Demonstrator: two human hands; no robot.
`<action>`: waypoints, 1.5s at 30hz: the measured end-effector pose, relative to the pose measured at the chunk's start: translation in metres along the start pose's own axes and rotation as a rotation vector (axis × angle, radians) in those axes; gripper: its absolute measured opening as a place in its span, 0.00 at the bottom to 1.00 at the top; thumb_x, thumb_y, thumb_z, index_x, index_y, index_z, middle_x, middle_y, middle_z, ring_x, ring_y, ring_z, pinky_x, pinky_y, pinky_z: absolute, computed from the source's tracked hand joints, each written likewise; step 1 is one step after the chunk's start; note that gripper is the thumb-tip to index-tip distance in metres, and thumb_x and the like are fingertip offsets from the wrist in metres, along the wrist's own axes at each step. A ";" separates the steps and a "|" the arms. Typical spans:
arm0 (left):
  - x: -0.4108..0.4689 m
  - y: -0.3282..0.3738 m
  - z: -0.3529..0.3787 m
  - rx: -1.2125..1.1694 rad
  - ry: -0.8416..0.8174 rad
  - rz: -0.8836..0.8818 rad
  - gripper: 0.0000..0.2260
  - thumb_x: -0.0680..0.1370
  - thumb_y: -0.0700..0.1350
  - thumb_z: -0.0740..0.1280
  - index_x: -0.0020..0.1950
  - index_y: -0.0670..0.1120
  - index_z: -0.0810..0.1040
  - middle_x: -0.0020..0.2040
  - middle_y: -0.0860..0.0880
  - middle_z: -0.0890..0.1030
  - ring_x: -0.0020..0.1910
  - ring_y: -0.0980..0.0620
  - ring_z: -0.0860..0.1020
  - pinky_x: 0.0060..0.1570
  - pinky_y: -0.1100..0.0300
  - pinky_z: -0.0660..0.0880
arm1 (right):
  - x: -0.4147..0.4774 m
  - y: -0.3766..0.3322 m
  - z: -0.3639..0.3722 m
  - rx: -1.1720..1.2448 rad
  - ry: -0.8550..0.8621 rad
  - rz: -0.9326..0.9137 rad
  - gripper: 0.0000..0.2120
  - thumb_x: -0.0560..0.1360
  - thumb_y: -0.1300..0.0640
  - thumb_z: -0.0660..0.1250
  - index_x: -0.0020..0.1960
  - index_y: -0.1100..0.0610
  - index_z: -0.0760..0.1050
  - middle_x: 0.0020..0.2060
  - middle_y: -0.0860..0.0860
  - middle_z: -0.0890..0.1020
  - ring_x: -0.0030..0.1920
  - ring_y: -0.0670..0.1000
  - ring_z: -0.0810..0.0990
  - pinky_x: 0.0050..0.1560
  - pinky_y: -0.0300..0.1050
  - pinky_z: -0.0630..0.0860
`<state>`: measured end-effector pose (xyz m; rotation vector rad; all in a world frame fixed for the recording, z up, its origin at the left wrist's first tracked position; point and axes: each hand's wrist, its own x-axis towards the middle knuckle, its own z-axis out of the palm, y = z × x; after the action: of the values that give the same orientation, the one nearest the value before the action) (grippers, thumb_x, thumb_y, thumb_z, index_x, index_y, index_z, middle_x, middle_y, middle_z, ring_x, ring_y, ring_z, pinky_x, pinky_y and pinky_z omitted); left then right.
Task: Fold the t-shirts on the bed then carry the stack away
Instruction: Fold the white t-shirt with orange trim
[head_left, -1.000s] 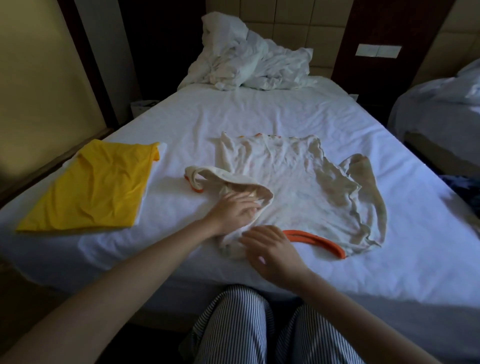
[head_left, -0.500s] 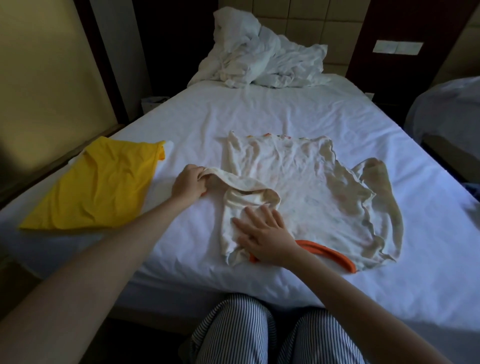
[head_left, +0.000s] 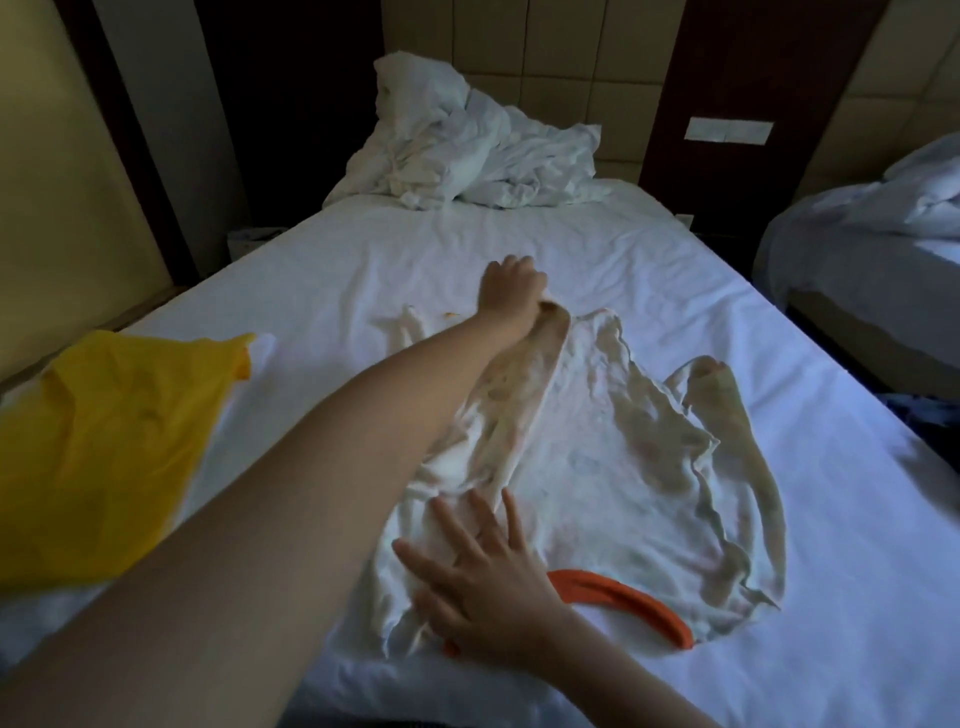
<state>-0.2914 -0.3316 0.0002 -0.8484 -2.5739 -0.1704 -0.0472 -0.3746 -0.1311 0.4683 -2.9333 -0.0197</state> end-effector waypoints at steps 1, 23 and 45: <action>0.002 0.010 0.012 0.031 -0.017 0.070 0.13 0.77 0.40 0.58 0.60 0.45 0.75 0.60 0.44 0.73 0.61 0.43 0.70 0.55 0.52 0.64 | 0.000 0.001 0.004 -0.005 0.012 -0.010 0.22 0.74 0.38 0.51 0.67 0.36 0.65 0.66 0.55 0.74 0.64 0.64 0.73 0.65 0.69 0.59; -0.171 -0.085 0.004 -0.727 -0.691 -0.241 0.14 0.81 0.52 0.59 0.39 0.46 0.73 0.35 0.48 0.70 0.35 0.54 0.69 0.30 0.67 0.63 | 0.003 0.003 0.007 0.034 -0.003 -0.018 0.24 0.75 0.39 0.49 0.67 0.39 0.70 0.66 0.57 0.74 0.62 0.69 0.73 0.55 0.70 0.69; -0.212 0.017 0.003 -0.155 -0.627 -0.031 0.25 0.80 0.62 0.45 0.77 0.59 0.48 0.79 0.51 0.45 0.77 0.44 0.43 0.72 0.42 0.40 | -0.103 0.122 -0.050 0.103 0.368 0.569 0.26 0.73 0.43 0.51 0.62 0.53 0.77 0.62 0.53 0.78 0.67 0.63 0.69 0.68 0.61 0.58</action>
<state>-0.1288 -0.4317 -0.0937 -1.0495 -3.1900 -0.1274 0.0204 -0.2263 -0.0938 -0.3293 -2.5991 0.2595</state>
